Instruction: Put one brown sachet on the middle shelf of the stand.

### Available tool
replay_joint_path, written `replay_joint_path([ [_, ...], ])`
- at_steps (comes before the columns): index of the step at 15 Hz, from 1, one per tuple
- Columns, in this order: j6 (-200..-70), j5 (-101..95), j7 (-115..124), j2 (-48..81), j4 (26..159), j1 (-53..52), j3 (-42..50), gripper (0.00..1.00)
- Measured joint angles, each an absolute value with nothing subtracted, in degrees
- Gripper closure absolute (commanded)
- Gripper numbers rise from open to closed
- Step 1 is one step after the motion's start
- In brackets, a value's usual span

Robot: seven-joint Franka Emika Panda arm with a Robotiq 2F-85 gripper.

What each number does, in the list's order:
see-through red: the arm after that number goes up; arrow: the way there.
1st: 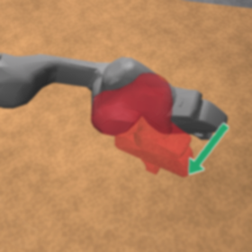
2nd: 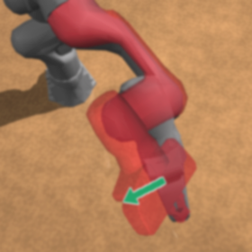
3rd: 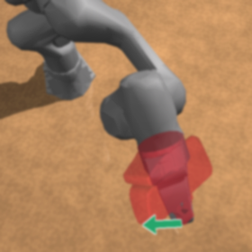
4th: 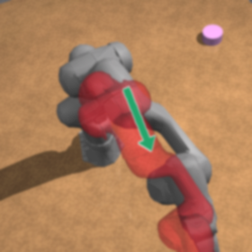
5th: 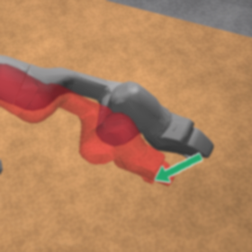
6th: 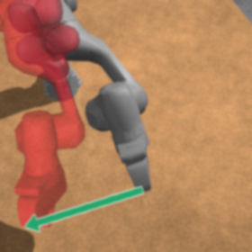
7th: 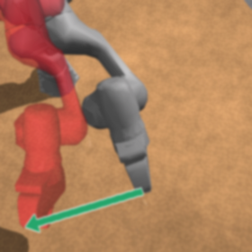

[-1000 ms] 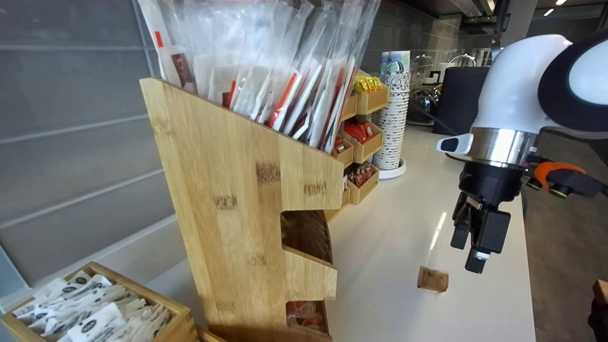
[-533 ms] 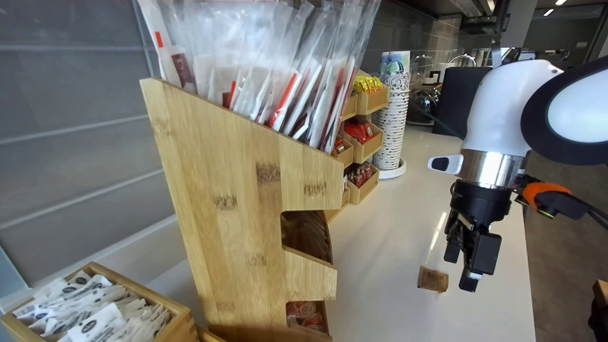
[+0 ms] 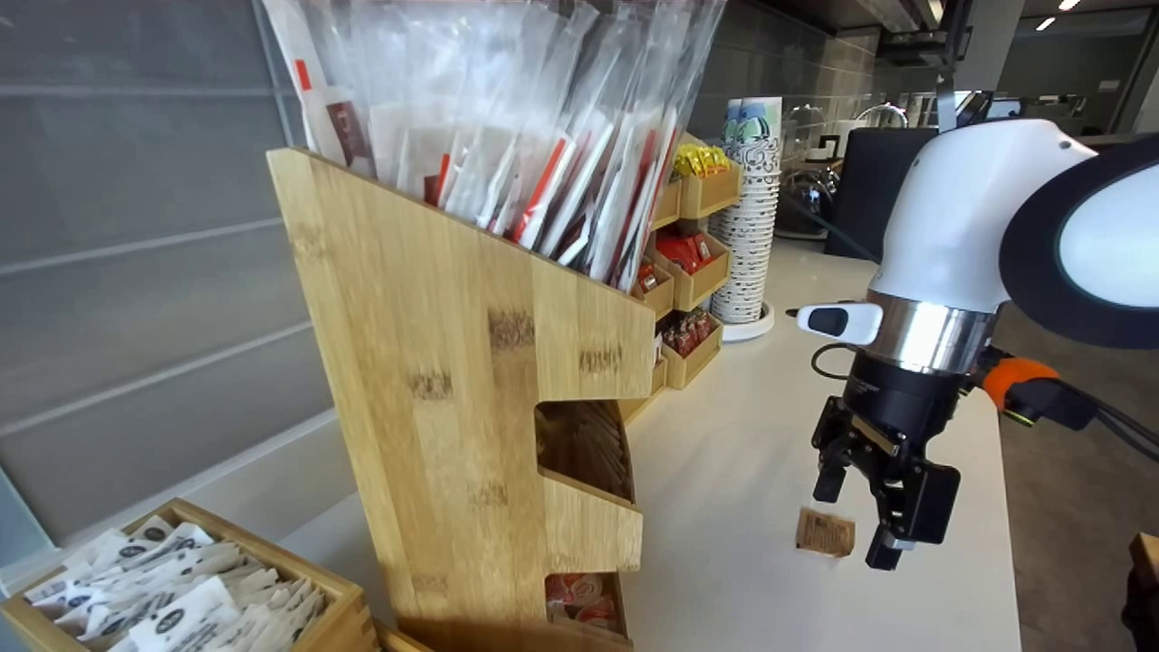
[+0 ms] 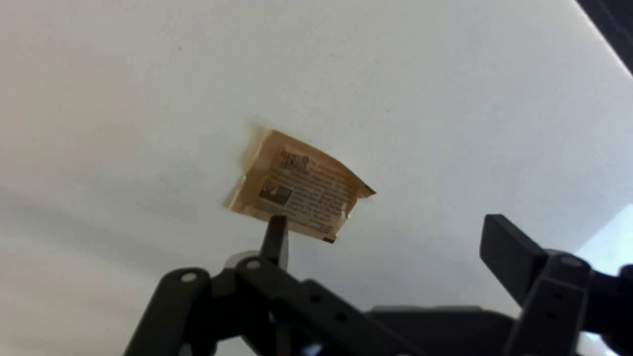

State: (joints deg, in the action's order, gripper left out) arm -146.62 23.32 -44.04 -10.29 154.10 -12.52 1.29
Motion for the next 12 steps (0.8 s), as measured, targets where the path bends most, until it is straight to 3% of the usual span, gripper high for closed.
replay_joint_path([
  [2, -148.0, 23.4, -47.1, -9.9, 154.1, -13.0, 1.2, 0.00],
  [9, -148.4, 23.4, -51.7, -9.1, 154.1, -13.0, 1.1, 0.59],
  [12, -148.4, 23.2, -51.7, -8.6, 154.1, -12.9, 0.9, 0.61],
])
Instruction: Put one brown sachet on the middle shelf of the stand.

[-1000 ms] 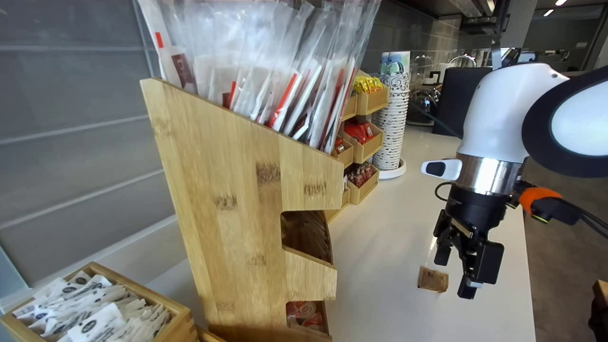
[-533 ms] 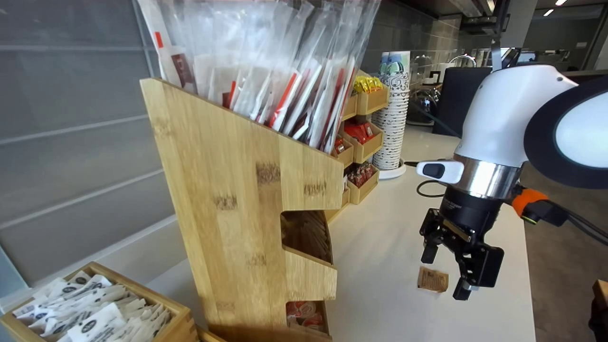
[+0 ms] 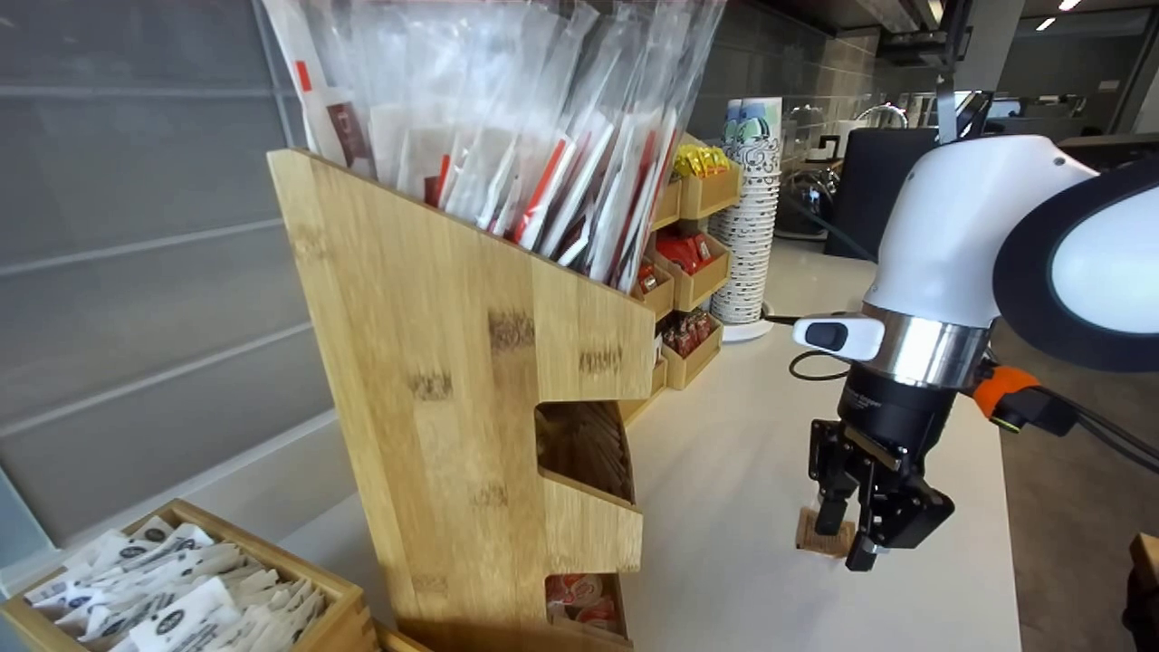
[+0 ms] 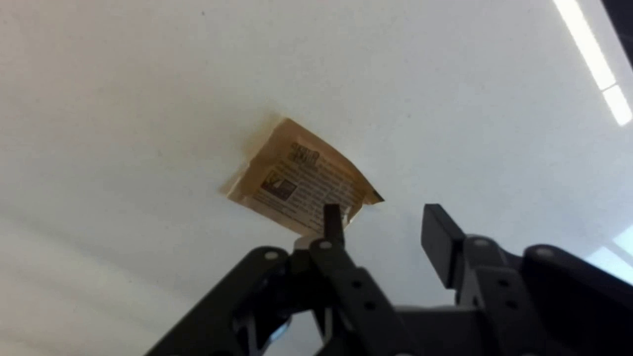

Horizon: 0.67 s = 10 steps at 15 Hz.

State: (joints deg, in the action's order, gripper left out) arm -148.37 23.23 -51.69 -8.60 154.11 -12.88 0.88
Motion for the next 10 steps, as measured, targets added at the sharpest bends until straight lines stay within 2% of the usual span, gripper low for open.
replay_joint_path([
  [1, -148.4, 23.1, -51.7, -8.4, 154.1, -12.8, 0.8, 0.57],
  [2, -148.4, 23.1, -51.7, -8.3, 154.1, -12.8, 0.7, 0.60],
  [5, -148.4, 22.8, -51.7, -8.2, 154.2, -12.6, 0.7, 0.51],
  [7, -148.4, 22.4, -51.7, -8.2, 154.2, -12.4, 0.7, 0.55],
  [10, -148.4, 22.1, -51.7, -8.1, 154.3, -12.1, 0.7, 0.81],
])
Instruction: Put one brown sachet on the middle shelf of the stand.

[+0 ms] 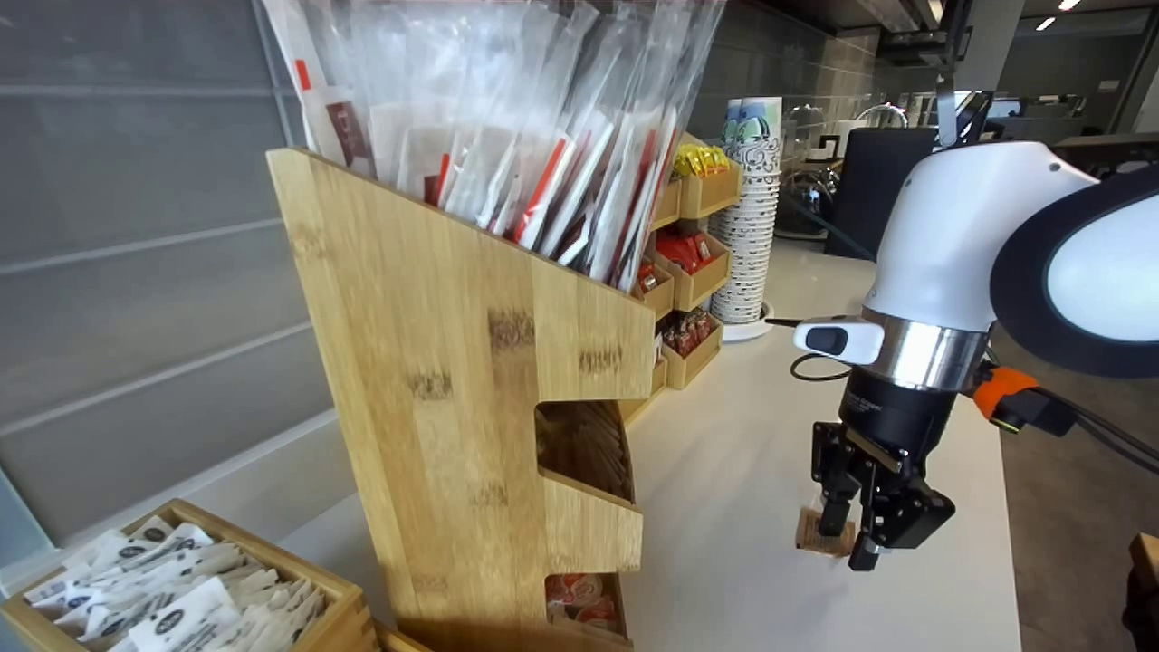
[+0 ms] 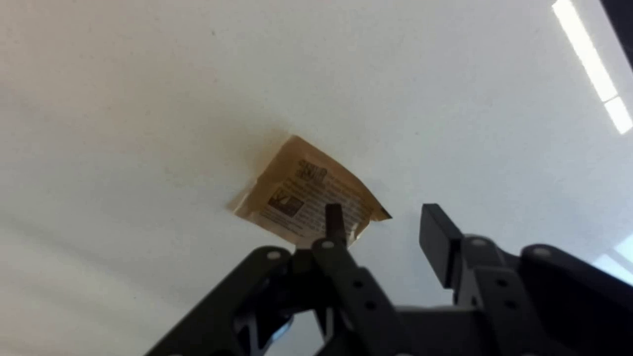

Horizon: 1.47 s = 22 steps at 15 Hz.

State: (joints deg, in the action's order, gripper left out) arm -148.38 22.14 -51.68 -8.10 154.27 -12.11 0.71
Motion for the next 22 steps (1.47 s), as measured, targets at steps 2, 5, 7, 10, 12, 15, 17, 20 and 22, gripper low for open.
replay_joint_path([
  [2, -148.4, 22.1, -51.7, -8.0, 154.3, -12.0, 0.7, 0.97],
  [5, -148.4, 22.1, -51.7, -7.8, 154.3, -12.0, 0.7, 1.00],
  [7, -148.4, 22.1, -51.7, -7.7, 154.3, -12.0, 0.7, 1.00],
  [10, -148.4, 22.1, -51.7, -7.7, 154.3, -12.0, 0.7, 1.00],
  [12, -148.4, 22.2, -51.7, -7.7, 154.2, -12.0, 0.7, 1.00],
  [15, -148.4, 22.6, -51.2, -8.0, 153.7, -11.8, 0.7, 1.00],
  [17, -148.4, 22.8, -50.6, -8.5, 153.0, -11.3, 0.8, 1.00],
  [20, -148.4, 27.7, -50.8, -9.8, 151.6, -11.2, 1.4, 1.00],
  [22, -148.4, 32.7, -51.5, -10.8, 150.6, -11.3, 1.8, 1.00],
])
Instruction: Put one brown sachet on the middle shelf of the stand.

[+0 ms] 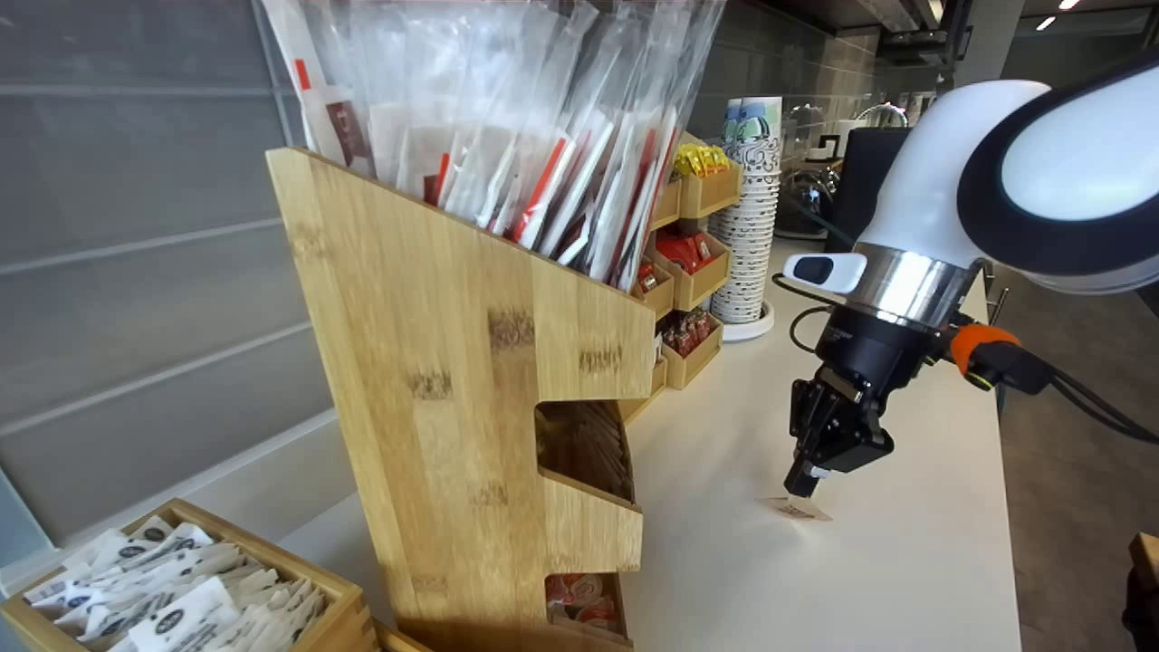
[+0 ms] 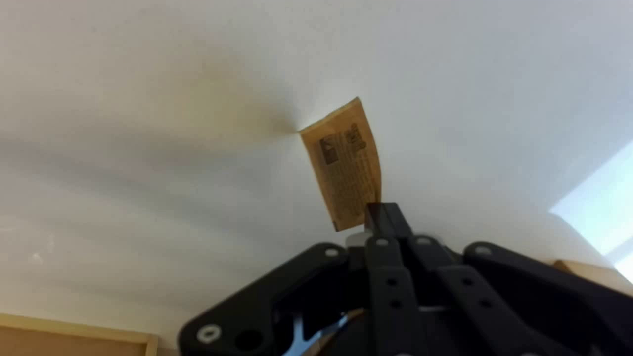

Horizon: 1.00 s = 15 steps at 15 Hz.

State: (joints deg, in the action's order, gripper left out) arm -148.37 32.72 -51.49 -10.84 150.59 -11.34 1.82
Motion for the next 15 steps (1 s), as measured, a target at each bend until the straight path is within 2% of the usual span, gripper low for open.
replay_joint_path([
  [9, -148.5, 51.3, -57.8, -14.6, 145.7, -12.1, 2.2, 0.99],
  [15, -146.4, 54.4, -61.3, -15.6, 145.2, -12.1, 2.3, 0.99],
])
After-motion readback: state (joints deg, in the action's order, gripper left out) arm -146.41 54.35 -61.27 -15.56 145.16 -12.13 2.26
